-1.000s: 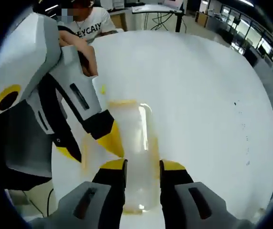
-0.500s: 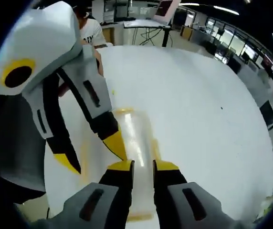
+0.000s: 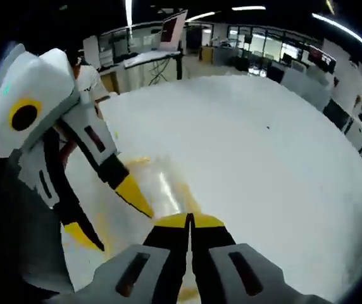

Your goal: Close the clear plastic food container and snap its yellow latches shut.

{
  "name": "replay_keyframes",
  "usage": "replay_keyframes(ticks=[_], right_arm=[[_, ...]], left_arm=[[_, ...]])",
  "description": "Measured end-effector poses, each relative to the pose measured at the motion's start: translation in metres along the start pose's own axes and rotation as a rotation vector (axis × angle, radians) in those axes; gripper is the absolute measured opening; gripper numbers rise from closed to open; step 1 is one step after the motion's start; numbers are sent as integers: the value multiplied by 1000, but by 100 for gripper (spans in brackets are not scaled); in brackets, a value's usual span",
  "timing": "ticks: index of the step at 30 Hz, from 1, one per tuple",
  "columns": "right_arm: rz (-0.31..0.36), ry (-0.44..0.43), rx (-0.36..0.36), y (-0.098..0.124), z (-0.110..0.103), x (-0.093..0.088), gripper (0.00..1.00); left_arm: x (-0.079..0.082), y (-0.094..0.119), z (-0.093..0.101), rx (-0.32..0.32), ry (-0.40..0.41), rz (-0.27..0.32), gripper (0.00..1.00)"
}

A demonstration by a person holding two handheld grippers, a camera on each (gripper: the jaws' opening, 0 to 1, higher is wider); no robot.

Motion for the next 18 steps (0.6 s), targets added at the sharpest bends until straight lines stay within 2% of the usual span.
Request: replay_keyframes(ticks=[1, 2, 3, 4, 5, 8, 9, 11, 13, 14, 16, 18], right_arm=[[15, -35, 49, 1, -1, 1, 0], [76, -26, 101, 2, -4, 3, 0], [126, -53, 128, 5, -6, 5, 0], [137, -74, 120, 6, -5, 5, 0], [139, -108, 93, 10, -4, 3, 0], [43, -174, 102, 10, -2, -8, 0], [62, -156, 98, 7, -1, -10, 1], [84, -178, 87, 8, -3, -14, 1], [171, -201, 145, 8, -8, -13, 3], [209, -160, 153, 9, -10, -13, 0], [292, -93, 222, 12, -18, -12, 0], [409, -148, 184, 17, -16, -13, 0]], left_arm=[[0, 1, -1, -4, 45, -2, 35], [0, 2, -5, -7, 94, -11, 25], [-1, 3, -7, -7, 108, -22, 19], [0, 3, -7, -15, 143, -20, 18], [-1, 3, -10, 3, 156, -20, 20], [1, 3, -12, 0, 171, -5, 21], [2, 5, -13, 9, 174, 5, 21], [4, 7, -14, 17, 199, 20, 21], [3, 9, -17, 23, 227, 27, 21], [2, 11, -18, 30, 236, 30, 21], [-1, 14, -19, 40, 252, 37, 20], [-3, 19, -22, 53, 276, 48, 19]])
Point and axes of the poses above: the point that each gripper's makers call its tool centre point, and the gripper's own axes: y roughly backward along the fingers, z roughly to its right, x roughly out of its top, the point moved 10 cm from there along y, roughly backward along the fingers, and after that the axes turned 12 degrees about x, right-handed, at the moved point
